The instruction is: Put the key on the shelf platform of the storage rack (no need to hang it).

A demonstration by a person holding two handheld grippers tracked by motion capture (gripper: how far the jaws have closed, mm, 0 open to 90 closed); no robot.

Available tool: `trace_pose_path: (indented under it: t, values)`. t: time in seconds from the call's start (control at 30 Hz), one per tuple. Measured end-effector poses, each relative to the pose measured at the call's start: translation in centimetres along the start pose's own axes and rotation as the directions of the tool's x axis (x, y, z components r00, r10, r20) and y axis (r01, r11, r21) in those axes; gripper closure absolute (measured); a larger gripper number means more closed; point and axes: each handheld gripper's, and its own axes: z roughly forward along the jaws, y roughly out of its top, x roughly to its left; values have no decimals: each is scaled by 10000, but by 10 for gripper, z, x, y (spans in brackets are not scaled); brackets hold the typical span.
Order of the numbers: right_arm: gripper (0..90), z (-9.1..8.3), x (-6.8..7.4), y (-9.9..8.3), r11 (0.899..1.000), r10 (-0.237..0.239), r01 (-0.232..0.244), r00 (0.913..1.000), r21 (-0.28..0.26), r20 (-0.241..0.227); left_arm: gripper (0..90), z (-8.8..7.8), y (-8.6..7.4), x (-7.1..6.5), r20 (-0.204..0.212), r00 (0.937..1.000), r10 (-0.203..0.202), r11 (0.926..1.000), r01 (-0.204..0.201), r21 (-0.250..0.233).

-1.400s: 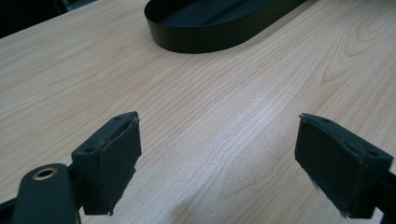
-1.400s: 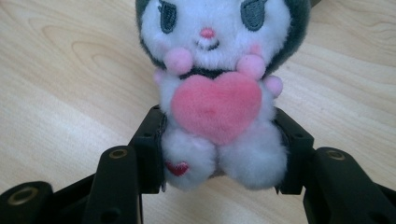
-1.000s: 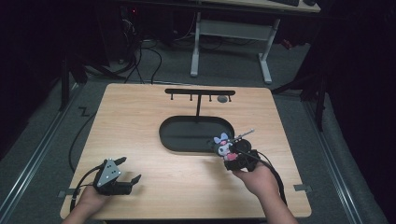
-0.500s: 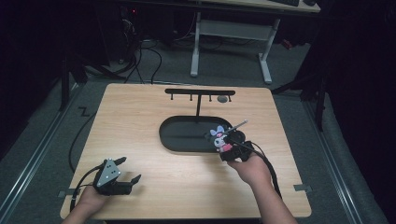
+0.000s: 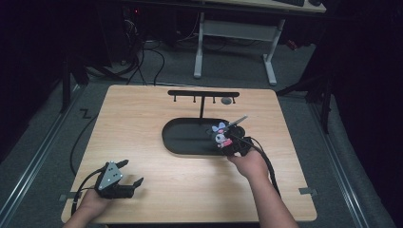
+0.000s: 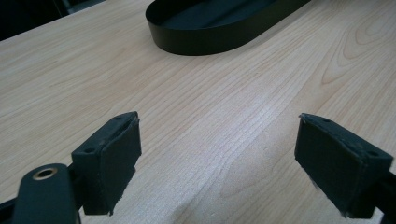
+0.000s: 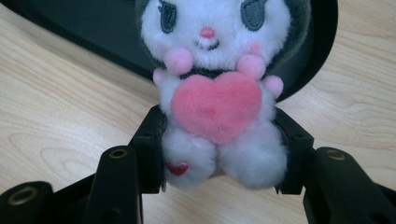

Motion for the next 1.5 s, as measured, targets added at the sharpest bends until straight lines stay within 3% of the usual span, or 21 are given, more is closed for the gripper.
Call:
trace_pose_path:
  t: [0.77,1.2,1.37,1.5]
  values:
    - [480,25,-7,31,9994,339,-340,9993,-31,-125,155,0,0,0,32,10000,-46,10000,46,-11]
    - [479,35,-7,37,9993,381,-381,9992,-50,-109,155,0,0,0,30,10000,-36,10000,37,-9]
    - [479,42,-5,34,9985,206,-204,9998,508,-31,155,0,0,1,29,10000,-57,10000,57,-9]
    - [479,41,-7,31,9978,361,-353,9993,555,-122,155,0,0,0,31,10000,-38,10000,38,-9]
